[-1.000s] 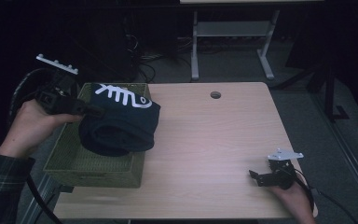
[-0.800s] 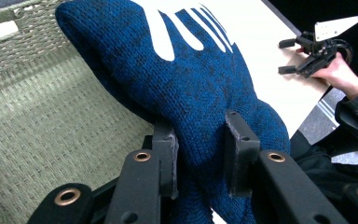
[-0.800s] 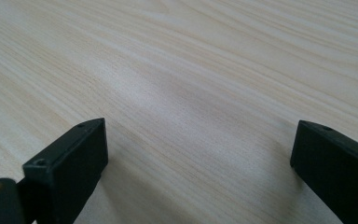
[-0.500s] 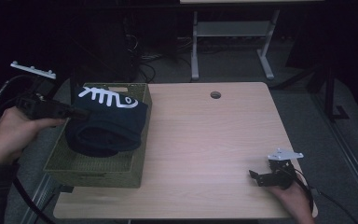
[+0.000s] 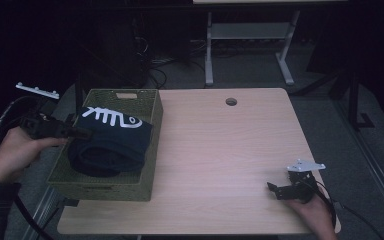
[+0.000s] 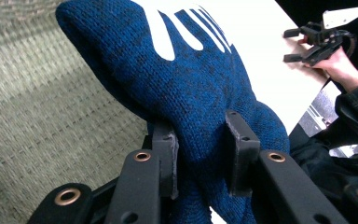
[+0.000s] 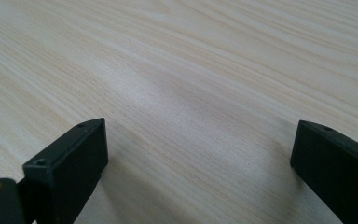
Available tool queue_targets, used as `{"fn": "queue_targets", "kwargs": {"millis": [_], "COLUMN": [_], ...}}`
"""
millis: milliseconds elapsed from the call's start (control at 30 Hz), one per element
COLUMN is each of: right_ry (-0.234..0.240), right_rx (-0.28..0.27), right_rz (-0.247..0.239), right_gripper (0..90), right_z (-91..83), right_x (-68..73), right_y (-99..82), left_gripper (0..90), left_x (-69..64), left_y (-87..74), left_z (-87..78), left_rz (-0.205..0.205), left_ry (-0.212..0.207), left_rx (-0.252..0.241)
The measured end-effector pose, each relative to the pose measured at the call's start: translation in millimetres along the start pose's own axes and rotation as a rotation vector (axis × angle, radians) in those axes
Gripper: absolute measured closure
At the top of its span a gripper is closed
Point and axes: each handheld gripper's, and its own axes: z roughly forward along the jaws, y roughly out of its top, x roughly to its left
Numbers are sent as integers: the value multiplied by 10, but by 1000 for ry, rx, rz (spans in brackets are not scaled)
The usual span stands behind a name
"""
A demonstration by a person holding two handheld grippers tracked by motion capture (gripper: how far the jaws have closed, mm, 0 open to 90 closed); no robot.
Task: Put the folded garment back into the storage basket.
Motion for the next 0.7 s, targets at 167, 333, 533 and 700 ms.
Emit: {"fn": "queue_targets", "kwargs": {"millis": [167, 333, 533, 700], "right_ry": [0, 0, 0, 0], "right_rx": [0, 0, 0, 1], "right_rz": [0, 0, 0, 0], "right_gripper": [34, 33, 33, 33], "right_z": [0, 0, 0, 0], "right_x": [0, 0, 0, 0], "right_y": [0, 0, 0, 0], "left_gripper": [699, 699, 700, 700], "left_x": [138, 250, 390, 518], "left_y": [-60, -95, -147, -191], "left_z": [76, 134, 243, 324], "left_rz": [-30, -50, -74, -93], "left_ry": [6, 10, 39, 63], "left_rx": [13, 18, 35, 53]}}
